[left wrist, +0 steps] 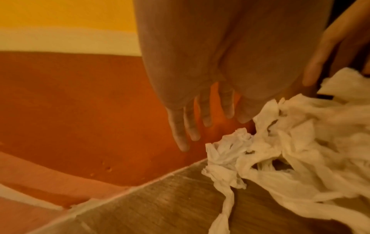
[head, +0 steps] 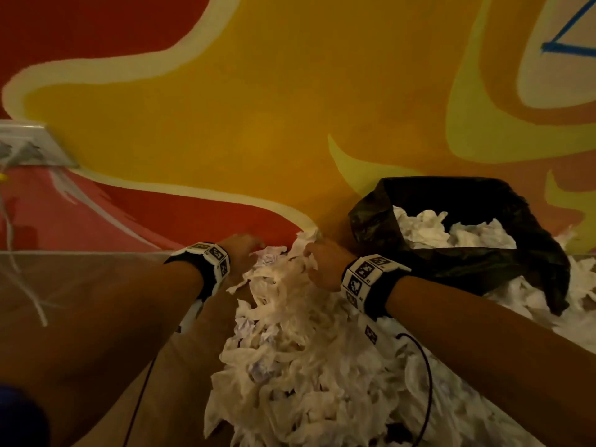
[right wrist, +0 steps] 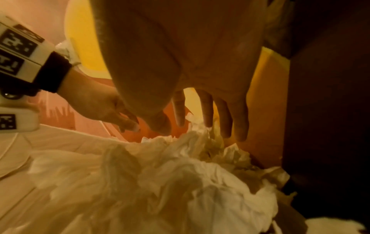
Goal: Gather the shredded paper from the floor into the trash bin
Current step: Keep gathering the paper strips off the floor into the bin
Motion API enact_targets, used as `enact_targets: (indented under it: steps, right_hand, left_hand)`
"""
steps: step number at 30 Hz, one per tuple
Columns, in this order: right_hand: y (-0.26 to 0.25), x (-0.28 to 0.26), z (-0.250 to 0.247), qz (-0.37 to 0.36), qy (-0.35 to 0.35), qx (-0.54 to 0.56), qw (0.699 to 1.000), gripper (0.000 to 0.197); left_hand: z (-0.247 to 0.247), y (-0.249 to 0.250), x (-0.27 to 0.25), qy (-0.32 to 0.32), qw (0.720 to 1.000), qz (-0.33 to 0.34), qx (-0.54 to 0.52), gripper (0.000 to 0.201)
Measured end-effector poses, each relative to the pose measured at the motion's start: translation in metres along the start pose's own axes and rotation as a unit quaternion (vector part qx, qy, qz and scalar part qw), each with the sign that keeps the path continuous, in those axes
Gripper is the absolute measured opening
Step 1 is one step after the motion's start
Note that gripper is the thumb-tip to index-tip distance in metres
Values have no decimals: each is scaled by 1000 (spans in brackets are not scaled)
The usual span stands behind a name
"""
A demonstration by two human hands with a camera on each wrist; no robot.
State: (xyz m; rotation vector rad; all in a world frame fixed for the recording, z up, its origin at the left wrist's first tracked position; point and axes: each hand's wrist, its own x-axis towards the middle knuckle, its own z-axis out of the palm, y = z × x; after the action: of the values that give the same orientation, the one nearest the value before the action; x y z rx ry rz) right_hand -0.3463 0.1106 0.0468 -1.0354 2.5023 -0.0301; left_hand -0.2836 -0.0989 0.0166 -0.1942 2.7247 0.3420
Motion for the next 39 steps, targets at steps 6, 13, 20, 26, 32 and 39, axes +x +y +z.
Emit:
enact_targets:
  steps: [6, 13, 20, 26, 32, 39]
  right_hand:
    - [3, 27, 17, 28, 23, 87, 996, 53]
    - [-6, 47, 24, 36, -34, 54, 997, 57]
    - [-18, 48, 18, 27, -7, 21, 999, 38]
    - [-23, 41, 9, 21, -28, 24, 999, 24]
    - [-25, 19, -1, -5, 29, 129, 991, 35]
    - [-28, -5, -24, -49, 24, 94, 994, 29]
  left_hand:
    - [34, -11, 25, -56, 998, 3, -36, 48]
    - [56, -16, 23, -66, 998, 21, -1, 43]
    - [41, -17, 5, -32, 981, -55, -184, 22]
    - [26, -17, -6, 41, 976, -107, -184, 51]
    - [12, -25, -9, 77, 979, -138, -129, 44]
    - [14, -13, -15, 8, 986, -108, -125, 16]
